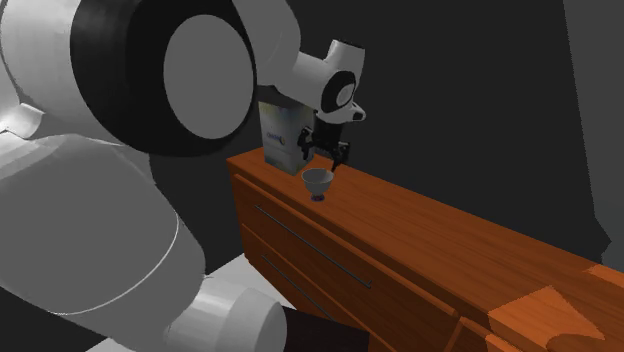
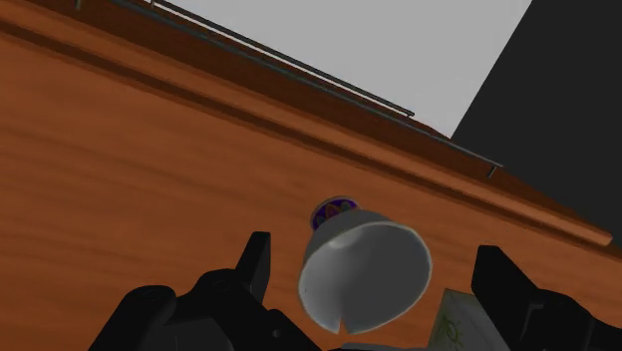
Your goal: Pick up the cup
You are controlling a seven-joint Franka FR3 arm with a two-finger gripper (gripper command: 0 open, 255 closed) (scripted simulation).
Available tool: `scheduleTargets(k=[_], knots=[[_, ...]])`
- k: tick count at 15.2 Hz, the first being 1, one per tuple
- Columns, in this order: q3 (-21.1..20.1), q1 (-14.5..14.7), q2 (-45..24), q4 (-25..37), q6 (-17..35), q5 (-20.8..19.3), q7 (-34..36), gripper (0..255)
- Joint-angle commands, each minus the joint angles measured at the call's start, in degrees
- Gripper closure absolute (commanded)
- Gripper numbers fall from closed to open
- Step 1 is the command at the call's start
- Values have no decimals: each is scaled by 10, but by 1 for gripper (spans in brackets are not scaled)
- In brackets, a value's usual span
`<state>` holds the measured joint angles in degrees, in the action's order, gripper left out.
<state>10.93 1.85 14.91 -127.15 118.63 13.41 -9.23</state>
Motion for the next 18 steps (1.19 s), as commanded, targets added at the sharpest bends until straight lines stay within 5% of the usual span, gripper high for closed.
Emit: scheduleTargets(k=[1,9,18], knots=[[10,5,-49,23,18,25,-25,0],[24,1,-237,146,41,133,-119,0],[17,-3,-270,127,86,159,-149,0]])
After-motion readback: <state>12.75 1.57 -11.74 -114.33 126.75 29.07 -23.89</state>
